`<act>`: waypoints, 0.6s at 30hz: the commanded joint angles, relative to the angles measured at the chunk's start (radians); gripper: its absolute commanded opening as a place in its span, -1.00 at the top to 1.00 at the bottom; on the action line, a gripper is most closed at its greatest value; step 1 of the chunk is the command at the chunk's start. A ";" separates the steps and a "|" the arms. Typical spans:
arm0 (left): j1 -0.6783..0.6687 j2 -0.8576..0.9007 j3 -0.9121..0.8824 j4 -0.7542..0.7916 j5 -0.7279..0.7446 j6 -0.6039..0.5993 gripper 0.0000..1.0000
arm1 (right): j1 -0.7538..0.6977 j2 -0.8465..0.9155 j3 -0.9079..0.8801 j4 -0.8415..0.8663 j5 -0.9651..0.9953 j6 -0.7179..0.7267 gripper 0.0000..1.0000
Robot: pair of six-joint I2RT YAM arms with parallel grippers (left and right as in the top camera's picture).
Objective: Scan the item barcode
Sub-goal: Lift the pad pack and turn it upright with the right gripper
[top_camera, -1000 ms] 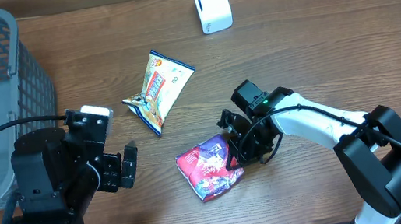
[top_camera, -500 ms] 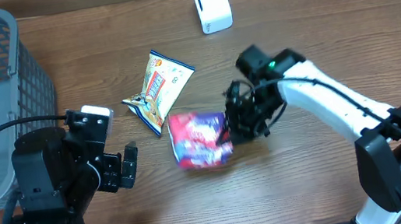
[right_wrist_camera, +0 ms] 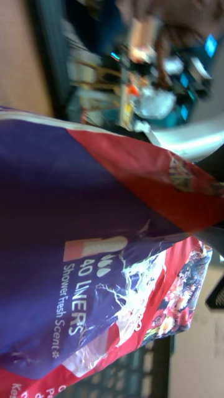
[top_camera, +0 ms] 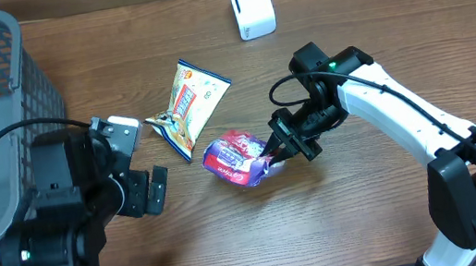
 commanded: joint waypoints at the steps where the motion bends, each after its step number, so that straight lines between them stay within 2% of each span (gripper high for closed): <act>1: 0.006 0.026 0.000 0.000 0.000 -0.033 -1.00 | -0.004 -0.012 0.015 -0.030 -0.066 0.277 0.92; 8: 0.006 0.069 0.000 -0.019 0.000 -0.097 -1.00 | -0.032 -0.012 0.015 -0.051 -0.053 0.521 0.93; 12: 0.006 0.092 0.000 -0.021 0.000 -0.150 -1.00 | -0.069 -0.005 0.015 -0.051 0.060 0.689 0.93; 16: 0.006 0.113 0.000 -0.027 0.000 -0.175 -1.00 | -0.100 0.015 0.014 -0.051 0.137 0.782 0.93; 18: 0.006 0.125 0.000 -0.034 0.000 -0.175 -1.00 | -0.106 0.034 0.014 -0.051 0.138 0.781 0.93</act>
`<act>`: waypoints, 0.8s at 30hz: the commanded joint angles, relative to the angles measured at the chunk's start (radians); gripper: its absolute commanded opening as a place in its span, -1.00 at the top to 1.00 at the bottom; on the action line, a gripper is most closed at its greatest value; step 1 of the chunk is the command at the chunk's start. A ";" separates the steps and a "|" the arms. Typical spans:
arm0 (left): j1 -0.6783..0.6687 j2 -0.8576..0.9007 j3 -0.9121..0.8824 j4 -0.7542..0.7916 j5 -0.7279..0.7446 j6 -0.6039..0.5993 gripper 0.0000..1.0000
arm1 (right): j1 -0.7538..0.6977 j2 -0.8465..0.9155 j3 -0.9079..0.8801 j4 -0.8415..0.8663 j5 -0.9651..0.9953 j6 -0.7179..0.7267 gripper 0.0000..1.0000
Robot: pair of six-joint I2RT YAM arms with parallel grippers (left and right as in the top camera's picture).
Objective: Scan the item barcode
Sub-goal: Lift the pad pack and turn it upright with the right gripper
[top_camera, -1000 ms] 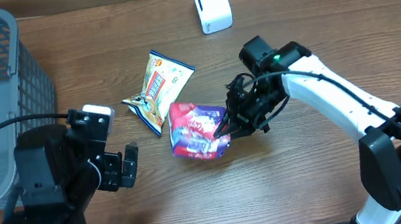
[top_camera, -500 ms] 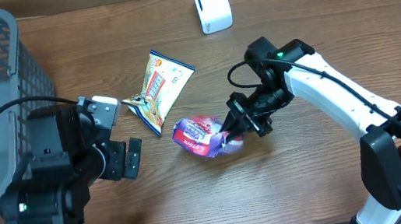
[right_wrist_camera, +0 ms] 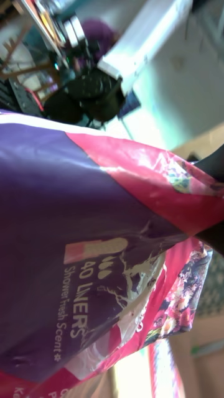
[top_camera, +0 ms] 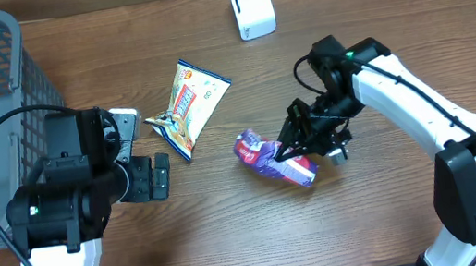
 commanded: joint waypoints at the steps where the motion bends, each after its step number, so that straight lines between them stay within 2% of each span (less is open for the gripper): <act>1: 0.006 0.020 0.000 -0.010 0.000 -0.037 -1.00 | -0.011 0.040 0.014 0.000 0.041 0.103 0.93; 4: 0.006 0.037 0.000 -0.018 0.000 -0.037 -1.00 | -0.003 0.084 0.014 -0.006 0.034 0.085 0.93; 13: 0.006 0.092 0.000 -0.043 0.000 -0.037 -1.00 | 0.080 0.210 0.014 -0.005 -0.145 -0.148 0.93; 19: 0.006 0.105 0.000 -0.046 0.000 -0.037 -1.00 | 0.013 0.214 0.014 -0.010 -0.304 -0.338 0.93; 24: 0.006 0.106 0.000 -0.039 0.000 -0.056 -1.00 | -0.047 0.214 0.014 -0.009 -0.315 -0.359 0.93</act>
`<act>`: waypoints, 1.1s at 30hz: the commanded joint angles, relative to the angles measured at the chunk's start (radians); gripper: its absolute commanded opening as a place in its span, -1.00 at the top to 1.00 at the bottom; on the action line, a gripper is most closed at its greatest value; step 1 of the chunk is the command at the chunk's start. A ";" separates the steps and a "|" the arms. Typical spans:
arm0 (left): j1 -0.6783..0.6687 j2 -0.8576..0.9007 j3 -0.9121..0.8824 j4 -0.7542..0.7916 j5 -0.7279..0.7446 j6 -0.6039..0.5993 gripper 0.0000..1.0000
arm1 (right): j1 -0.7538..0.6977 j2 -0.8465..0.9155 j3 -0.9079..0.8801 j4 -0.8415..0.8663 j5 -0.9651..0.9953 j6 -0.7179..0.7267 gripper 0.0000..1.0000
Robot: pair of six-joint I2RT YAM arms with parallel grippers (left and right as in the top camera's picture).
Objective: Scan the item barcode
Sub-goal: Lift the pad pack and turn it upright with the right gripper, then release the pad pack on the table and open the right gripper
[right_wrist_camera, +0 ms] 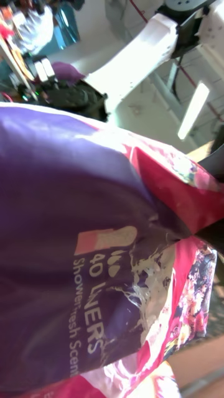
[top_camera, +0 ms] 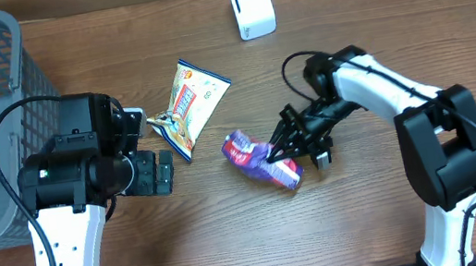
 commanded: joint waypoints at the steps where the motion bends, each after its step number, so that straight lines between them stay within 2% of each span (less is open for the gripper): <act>1: 0.006 0.003 0.000 0.003 0.000 -0.043 -1.00 | -0.046 0.011 0.013 0.003 -0.059 -0.054 0.93; 9: 0.006 0.003 0.000 -0.004 0.000 -0.121 -1.00 | -0.188 0.040 0.013 0.026 0.014 -0.050 0.92; 10: 0.006 0.003 0.000 -0.004 0.000 -0.128 -1.00 | -0.202 0.041 0.013 0.037 0.010 -0.050 0.85; 12: 0.006 0.003 0.000 -0.004 0.001 -0.139 -0.99 | -0.233 0.041 0.013 0.078 0.010 -0.051 0.46; 16: 0.006 0.003 0.000 -0.004 0.002 -0.156 -1.00 | -0.260 0.041 0.013 0.119 0.018 -0.051 0.17; 21: 0.006 0.003 0.000 -0.012 0.005 -0.168 -1.00 | -0.283 0.041 0.013 0.311 0.087 -0.084 -0.63; 23: 0.006 0.003 0.000 -0.021 0.004 -0.168 -0.99 | -0.297 0.041 0.013 0.370 0.099 -0.100 -0.74; 25: 0.006 0.003 0.000 -0.032 0.004 -0.168 -1.00 | -0.320 0.041 0.013 0.422 0.097 -0.100 -0.76; 28: 0.006 0.003 0.000 -0.032 0.003 -0.168 -0.99 | -0.362 0.041 0.013 0.484 0.102 -0.100 -1.00; 33: 0.006 0.003 0.000 -0.023 0.004 -0.168 -1.00 | -0.442 0.041 0.013 0.507 0.154 -0.105 -1.00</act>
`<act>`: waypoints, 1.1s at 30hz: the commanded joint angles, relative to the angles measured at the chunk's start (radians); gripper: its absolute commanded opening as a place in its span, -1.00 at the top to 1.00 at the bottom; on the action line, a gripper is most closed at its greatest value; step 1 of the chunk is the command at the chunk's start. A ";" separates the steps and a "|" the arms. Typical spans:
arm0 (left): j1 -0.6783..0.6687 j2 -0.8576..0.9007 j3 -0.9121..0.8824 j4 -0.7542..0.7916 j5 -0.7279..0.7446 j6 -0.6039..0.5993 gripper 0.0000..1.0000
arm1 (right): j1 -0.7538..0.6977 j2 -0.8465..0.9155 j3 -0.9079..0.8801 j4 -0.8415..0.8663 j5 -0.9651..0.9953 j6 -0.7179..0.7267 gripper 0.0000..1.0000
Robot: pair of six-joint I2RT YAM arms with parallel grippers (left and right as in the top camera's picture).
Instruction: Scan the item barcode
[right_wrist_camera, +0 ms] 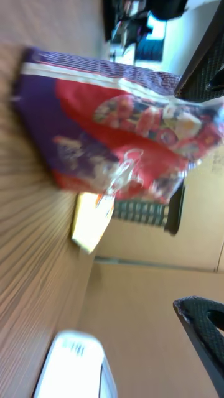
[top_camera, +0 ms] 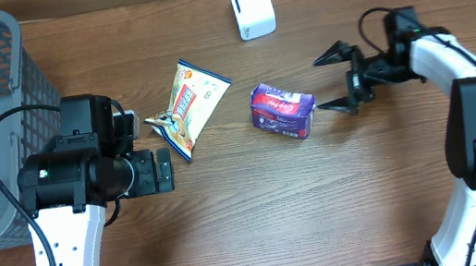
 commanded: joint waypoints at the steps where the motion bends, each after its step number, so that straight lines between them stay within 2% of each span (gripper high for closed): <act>1: 0.006 0.003 0.000 0.010 0.003 -0.014 -1.00 | -0.050 0.008 0.013 0.003 0.042 -0.009 -1.00; 4: 0.006 0.003 0.000 0.014 0.003 -0.014 -1.00 | -0.095 0.008 0.013 0.048 0.050 -0.071 -1.00; 7: 0.006 0.003 0.000 0.014 0.000 -0.014 -1.00 | -0.132 0.004 0.018 0.101 -0.022 -0.363 -1.00; 10: 0.006 0.003 0.000 0.015 0.000 -0.014 -1.00 | -0.141 -0.020 0.022 -0.014 -0.101 -0.634 -0.87; 11: 0.006 0.003 0.000 0.016 0.000 -0.014 -0.99 | -0.141 -0.039 0.022 -0.085 -0.086 -0.720 -0.69; 12: 0.006 0.003 0.000 0.016 0.000 -0.014 -0.99 | -0.140 -0.063 0.022 -0.166 -0.034 -0.800 -0.40; 14: 0.006 0.003 0.000 0.016 0.000 -0.014 -1.00 | -0.137 -0.119 0.022 -0.312 0.115 -0.900 0.03; 15: 0.006 0.003 0.000 0.016 0.000 -0.014 -1.00 | -0.135 -0.152 0.022 -0.375 0.199 -0.937 0.33; 16: 0.006 0.003 0.000 0.016 0.000 -0.014 -1.00 | -0.133 -0.187 0.022 -0.437 0.276 -0.956 0.72; 17: 0.006 0.003 0.000 0.018 0.000 -0.014 -1.00 | -0.130 -0.221 0.022 -0.495 0.343 -0.964 0.92; 21: 0.006 0.003 0.000 0.042 0.000 -0.014 -1.00 | -0.087 -0.347 0.020 -0.649 0.523 -0.978 0.92; 26: 0.006 0.003 0.000 0.068 0.000 -0.014 -1.00 | 0.082 -0.395 -0.008 -0.668 0.576 -1.044 0.93; 29: 0.006 0.003 0.000 0.066 0.000 -0.014 -0.99 | 0.214 -0.386 -0.064 -0.621 0.491 -1.025 0.93; 33: 0.006 0.003 0.000 0.064 0.000 -0.014 -1.00 | 0.350 -0.384 -0.105 -0.514 0.484 -0.956 0.93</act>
